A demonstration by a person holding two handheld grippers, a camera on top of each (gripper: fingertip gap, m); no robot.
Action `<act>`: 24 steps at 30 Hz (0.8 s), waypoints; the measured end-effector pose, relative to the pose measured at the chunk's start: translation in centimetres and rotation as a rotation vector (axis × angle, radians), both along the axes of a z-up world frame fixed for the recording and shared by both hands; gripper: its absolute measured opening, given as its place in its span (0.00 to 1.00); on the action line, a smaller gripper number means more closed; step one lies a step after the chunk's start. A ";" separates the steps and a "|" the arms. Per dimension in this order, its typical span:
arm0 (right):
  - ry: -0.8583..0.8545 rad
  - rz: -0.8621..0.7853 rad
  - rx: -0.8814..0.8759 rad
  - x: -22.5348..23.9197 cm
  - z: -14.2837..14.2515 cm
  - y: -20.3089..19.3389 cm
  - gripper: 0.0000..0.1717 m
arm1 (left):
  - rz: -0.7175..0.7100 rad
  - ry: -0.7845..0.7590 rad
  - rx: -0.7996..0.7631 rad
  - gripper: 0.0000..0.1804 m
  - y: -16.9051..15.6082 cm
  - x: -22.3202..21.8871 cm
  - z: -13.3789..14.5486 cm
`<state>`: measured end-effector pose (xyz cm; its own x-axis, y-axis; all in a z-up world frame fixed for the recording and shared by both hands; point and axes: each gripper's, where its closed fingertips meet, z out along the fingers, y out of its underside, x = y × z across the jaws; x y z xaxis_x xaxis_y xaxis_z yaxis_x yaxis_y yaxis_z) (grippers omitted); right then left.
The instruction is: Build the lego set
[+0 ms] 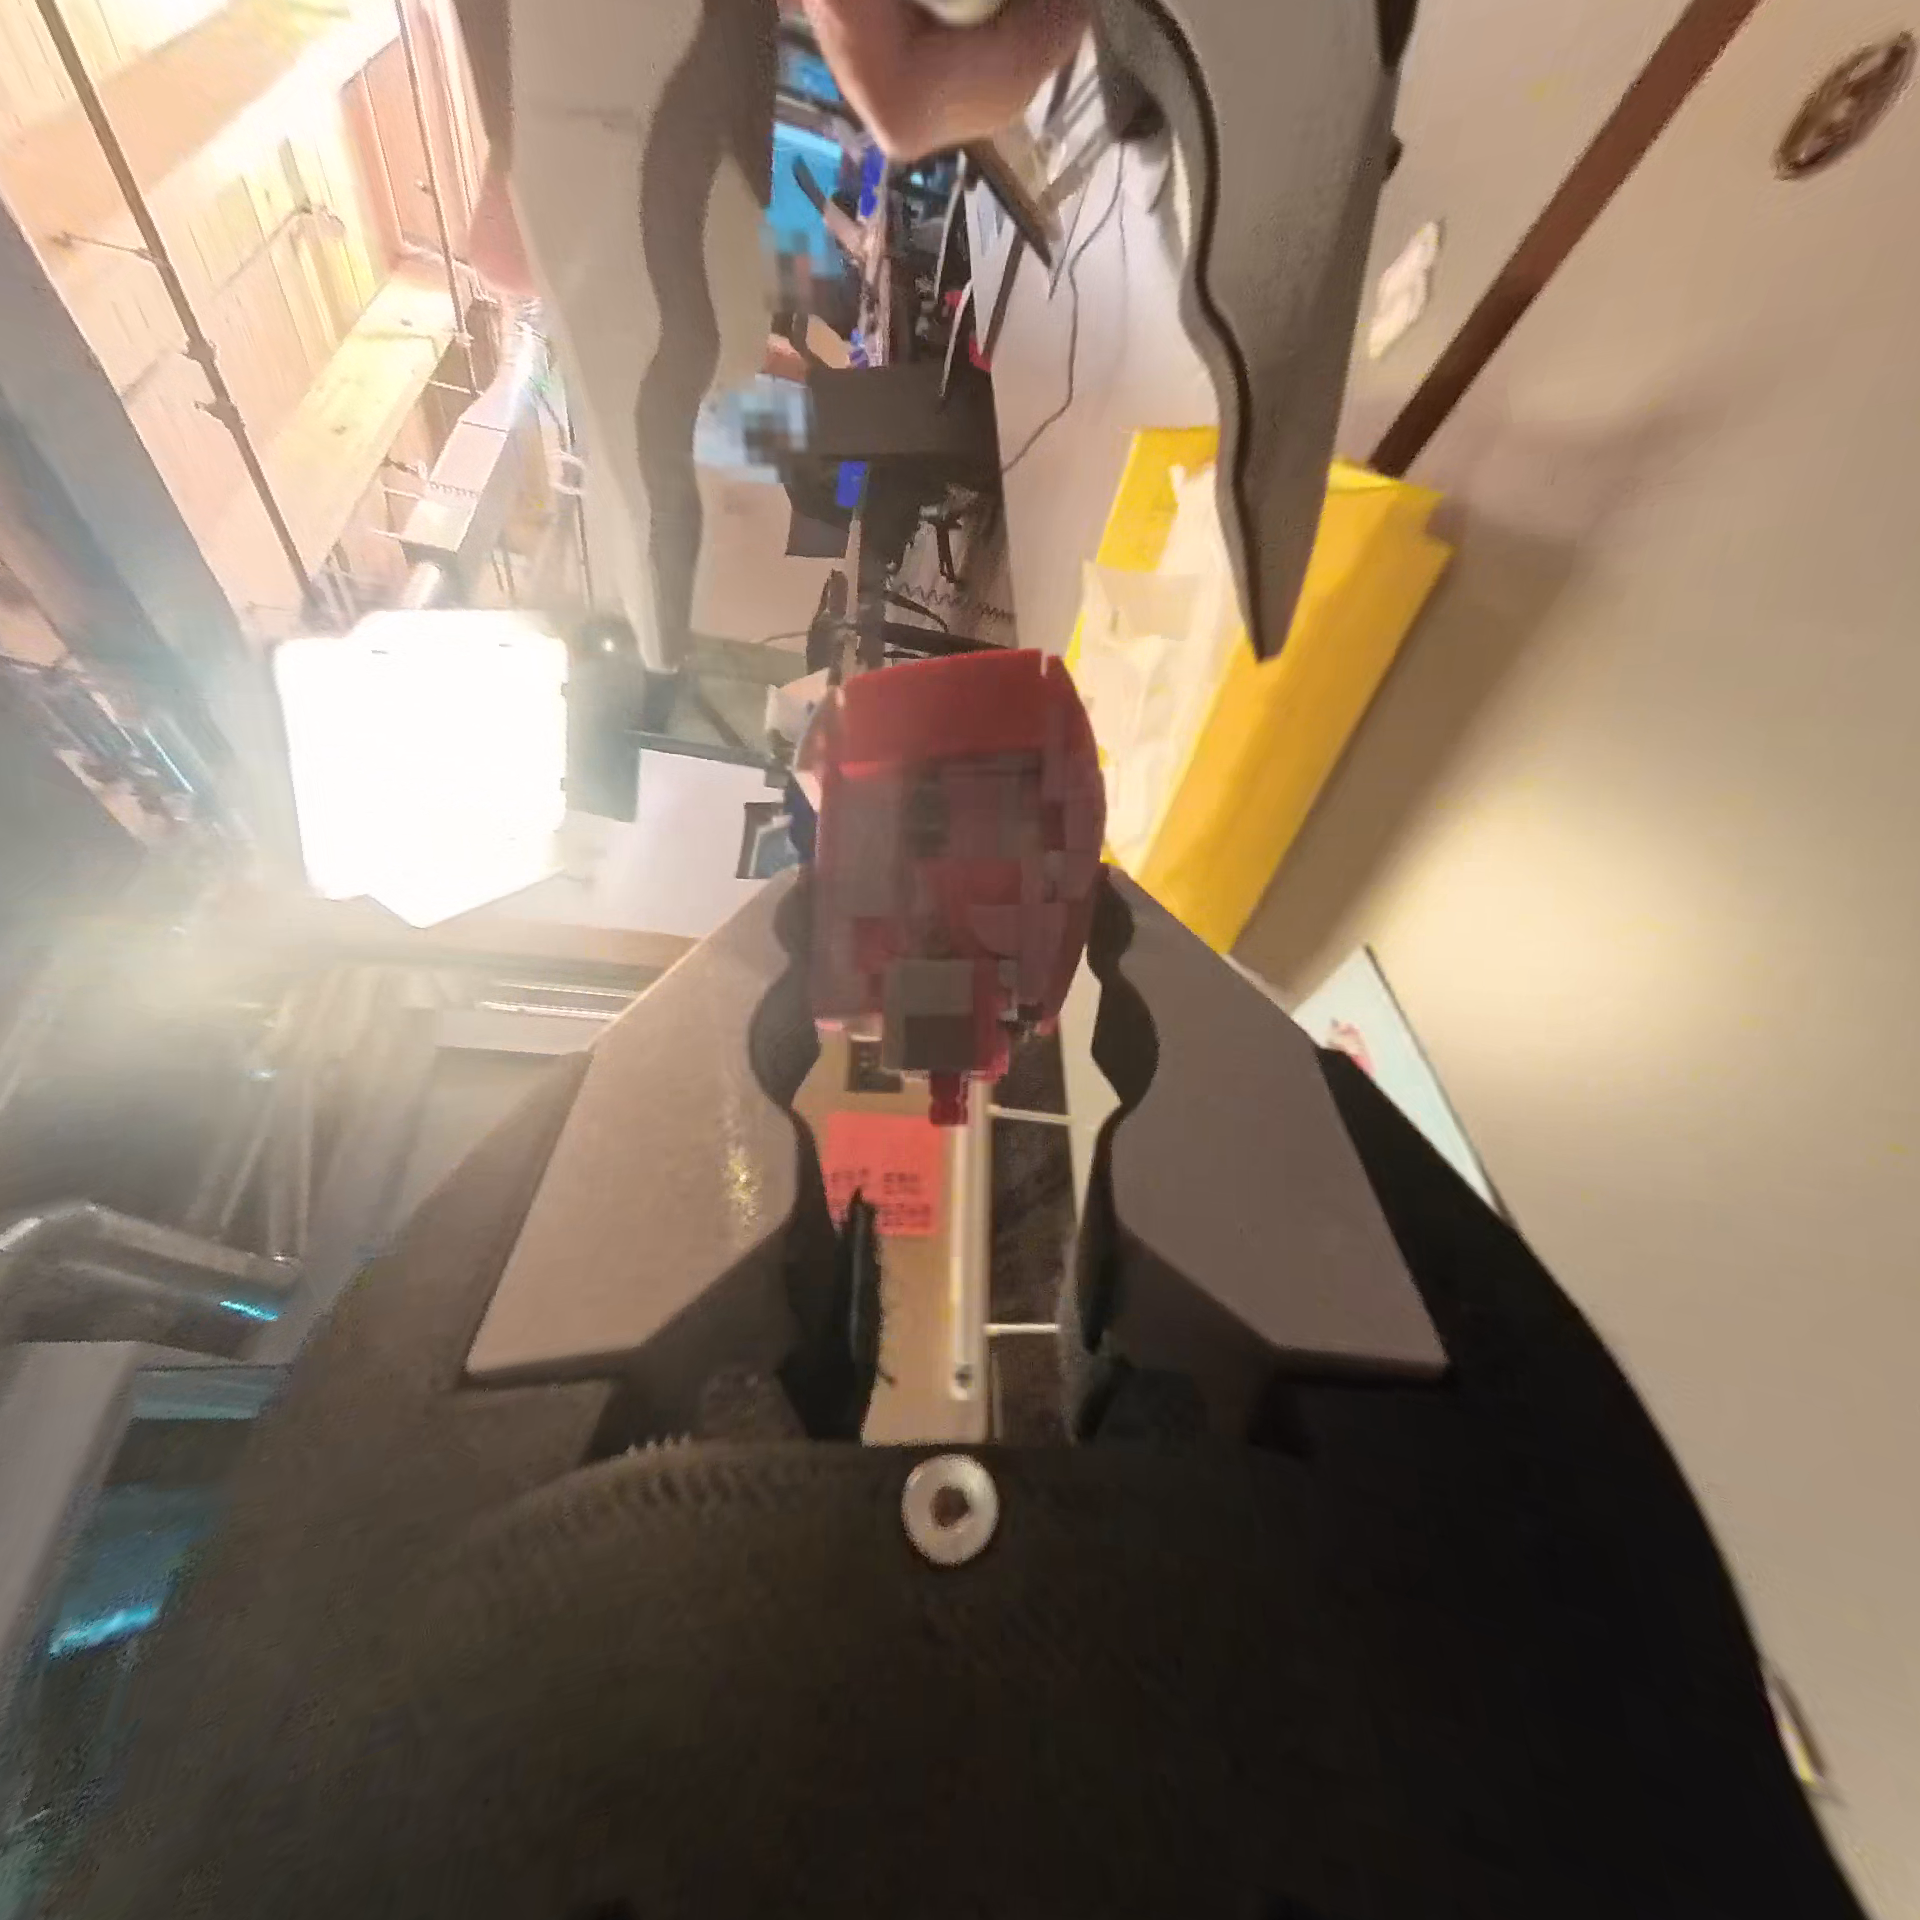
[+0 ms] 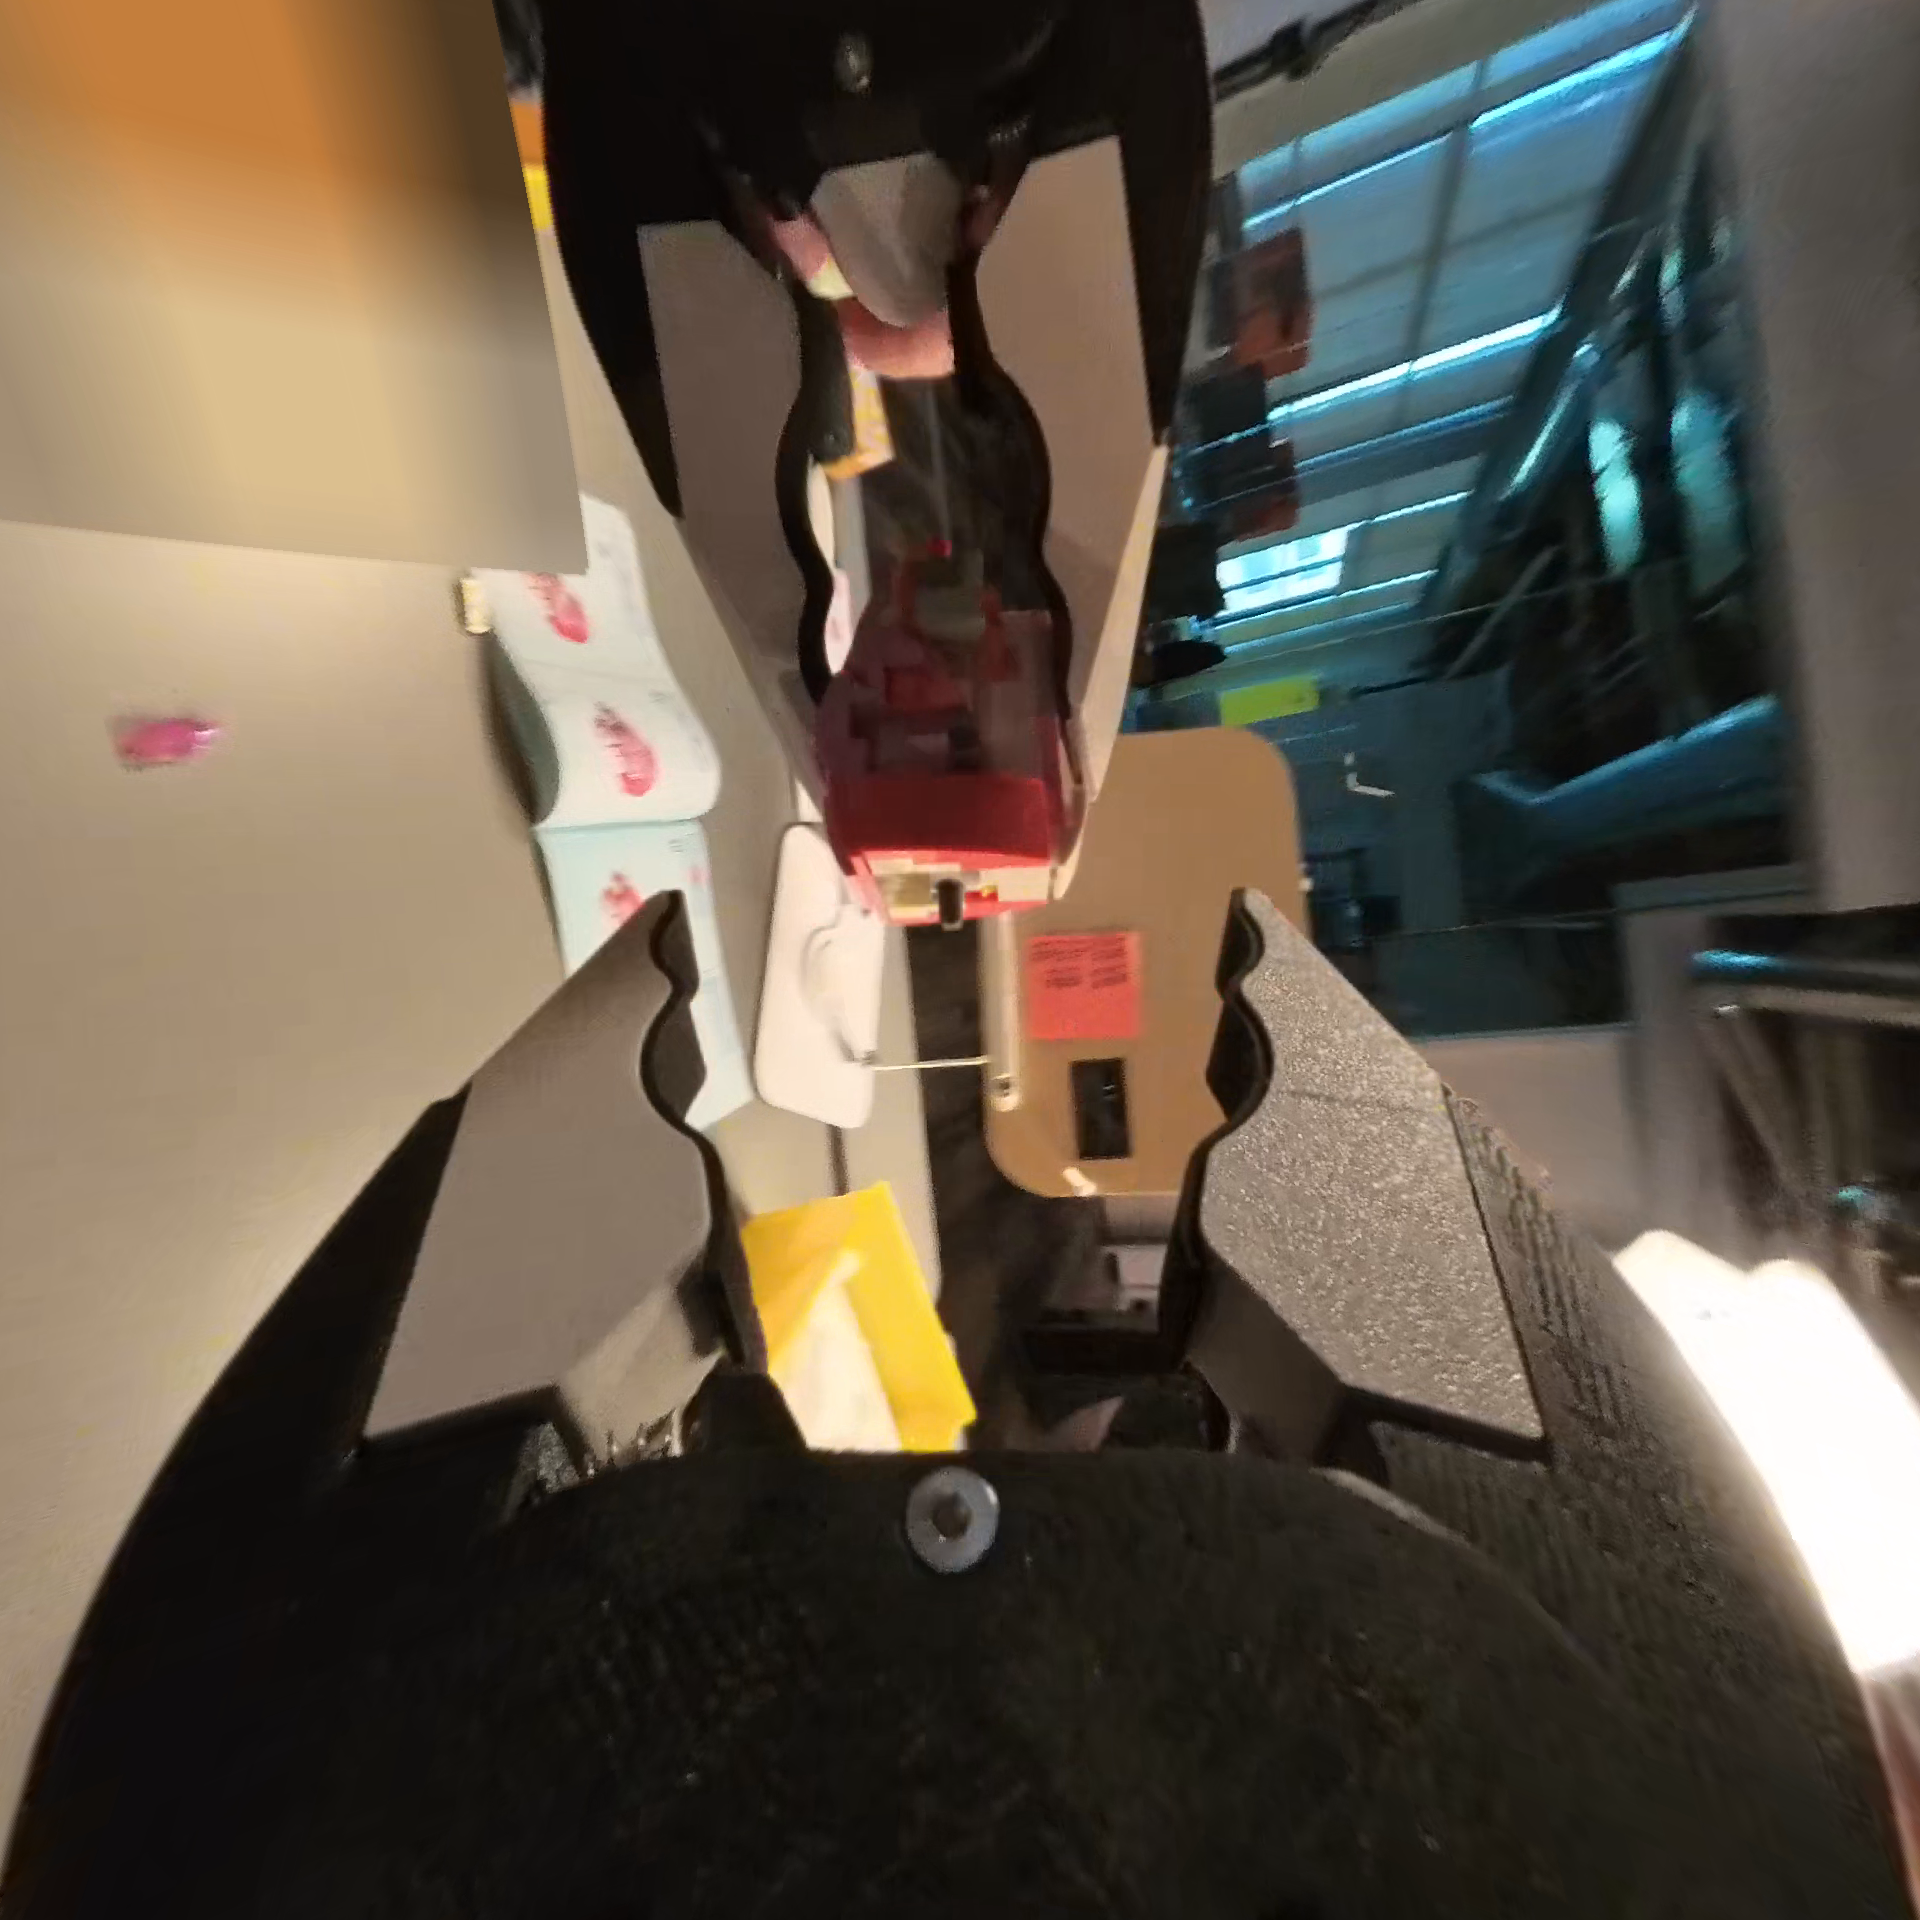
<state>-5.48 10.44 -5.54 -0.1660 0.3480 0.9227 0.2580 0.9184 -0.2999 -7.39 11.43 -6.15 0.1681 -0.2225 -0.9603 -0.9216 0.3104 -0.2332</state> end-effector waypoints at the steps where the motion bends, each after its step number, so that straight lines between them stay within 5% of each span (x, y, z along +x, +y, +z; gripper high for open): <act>1: 0.013 0.012 0.019 0.0 1.4 -0.5 0.59 | -0.012 0.009 0.008 0.29 -0.4 0.4 1.6; 5: 0.092 0.113 0.044 0.6 6.5 -3.3 0.57 | -0.047 0.036 0.024 0.28 -2.3 1.9 6.6; 11: 0.131 0.161 0.144 2.2 10.6 -6.0 0.44 | -0.056 0.073 0.067 0.28 -4.8 4.0 10.9; 24: 0.110 0.061 0.268 3.5 12.1 -7.1 0.41 | -0.022 0.140 0.174 0.28 -6.9 5.8 13.1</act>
<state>-1.96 3.38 6.58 -0.0733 0.0816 0.9940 0.1789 0.9816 -0.0674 -1.60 4.50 6.94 0.0270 -0.0539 -0.9982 -0.9337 0.3553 -0.0444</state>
